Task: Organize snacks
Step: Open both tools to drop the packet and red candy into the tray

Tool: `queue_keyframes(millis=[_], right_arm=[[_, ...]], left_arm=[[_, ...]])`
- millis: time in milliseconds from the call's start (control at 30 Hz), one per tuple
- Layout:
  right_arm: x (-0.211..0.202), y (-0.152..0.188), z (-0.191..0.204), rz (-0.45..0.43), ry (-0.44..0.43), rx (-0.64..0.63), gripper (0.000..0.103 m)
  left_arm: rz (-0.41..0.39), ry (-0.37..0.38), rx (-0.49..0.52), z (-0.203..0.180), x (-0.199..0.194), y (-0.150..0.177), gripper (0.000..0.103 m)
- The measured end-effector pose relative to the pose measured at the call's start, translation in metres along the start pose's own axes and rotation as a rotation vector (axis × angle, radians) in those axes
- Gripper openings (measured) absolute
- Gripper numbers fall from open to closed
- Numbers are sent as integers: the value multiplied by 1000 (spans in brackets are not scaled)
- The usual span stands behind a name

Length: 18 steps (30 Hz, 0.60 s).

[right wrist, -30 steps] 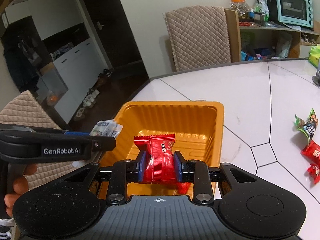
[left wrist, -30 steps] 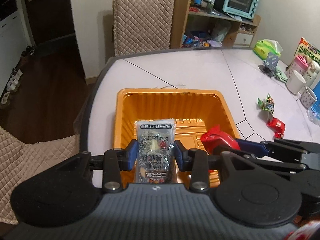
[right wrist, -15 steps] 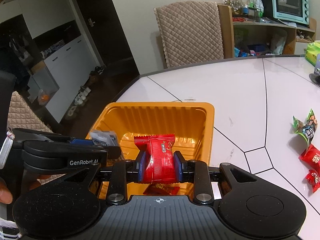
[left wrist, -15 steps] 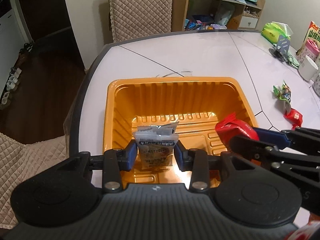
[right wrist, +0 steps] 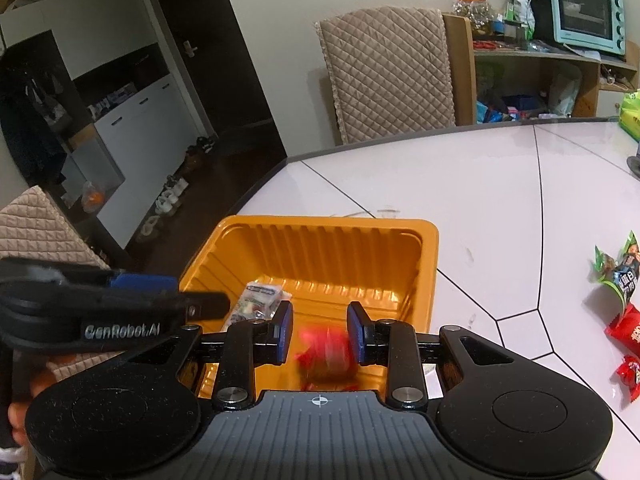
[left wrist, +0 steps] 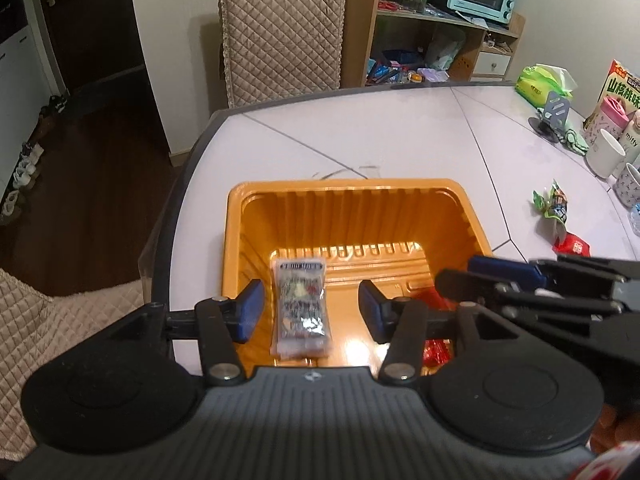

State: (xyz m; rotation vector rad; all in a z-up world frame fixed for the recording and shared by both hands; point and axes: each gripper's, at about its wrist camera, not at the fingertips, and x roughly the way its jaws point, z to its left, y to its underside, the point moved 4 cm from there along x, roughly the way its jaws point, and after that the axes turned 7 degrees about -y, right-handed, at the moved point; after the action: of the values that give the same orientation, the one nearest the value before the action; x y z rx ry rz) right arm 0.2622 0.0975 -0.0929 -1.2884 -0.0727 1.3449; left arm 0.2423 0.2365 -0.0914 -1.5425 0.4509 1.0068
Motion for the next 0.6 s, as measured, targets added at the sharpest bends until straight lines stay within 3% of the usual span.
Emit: queue_keyframes(millis=[600], right_arm=[[-24, 4, 4, -7, -44, 20, 31]], left_arm=[[19, -6, -68, 2, -30, 22, 51]])
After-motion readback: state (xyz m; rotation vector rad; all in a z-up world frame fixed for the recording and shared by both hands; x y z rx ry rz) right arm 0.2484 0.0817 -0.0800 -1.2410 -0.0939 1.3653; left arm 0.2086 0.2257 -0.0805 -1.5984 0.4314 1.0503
